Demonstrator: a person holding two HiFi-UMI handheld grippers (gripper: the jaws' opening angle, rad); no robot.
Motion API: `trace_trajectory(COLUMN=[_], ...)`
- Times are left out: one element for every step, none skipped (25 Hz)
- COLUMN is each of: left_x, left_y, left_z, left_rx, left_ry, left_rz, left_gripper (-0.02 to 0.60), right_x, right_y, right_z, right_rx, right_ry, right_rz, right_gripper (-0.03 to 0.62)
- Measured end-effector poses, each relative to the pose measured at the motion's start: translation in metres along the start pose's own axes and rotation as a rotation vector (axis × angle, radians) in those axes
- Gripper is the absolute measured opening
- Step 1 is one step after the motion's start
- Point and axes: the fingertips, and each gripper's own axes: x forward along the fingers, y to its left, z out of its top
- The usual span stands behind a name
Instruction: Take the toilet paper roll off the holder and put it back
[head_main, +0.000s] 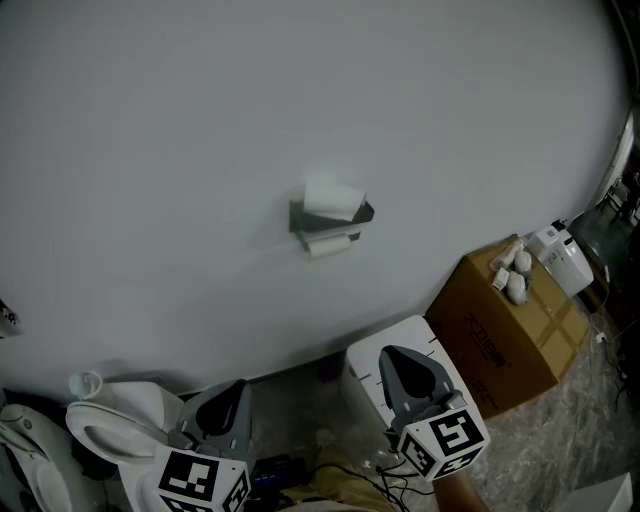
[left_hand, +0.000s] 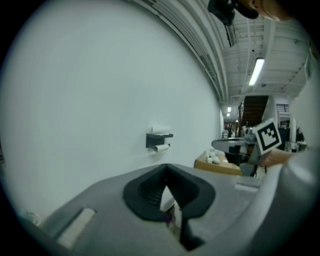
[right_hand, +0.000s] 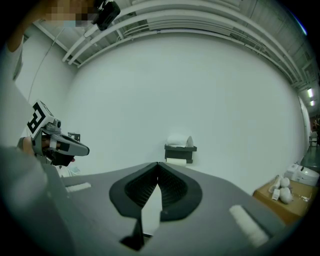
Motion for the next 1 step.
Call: trace_trajectory(left_x=[-0.0001], left_y=[-0.0003], left_z=[0.0001], left_rx=[0.000], left_ry=[0.000], left_rz=[0.000], left_gripper=[-0.005], right_x=[-0.0002], right_y=[0.0001], right_z=[0.0001], right_rx=[-0.001], right_ry=[0.000], right_rz=[0.000], right_gripper=[0.005])
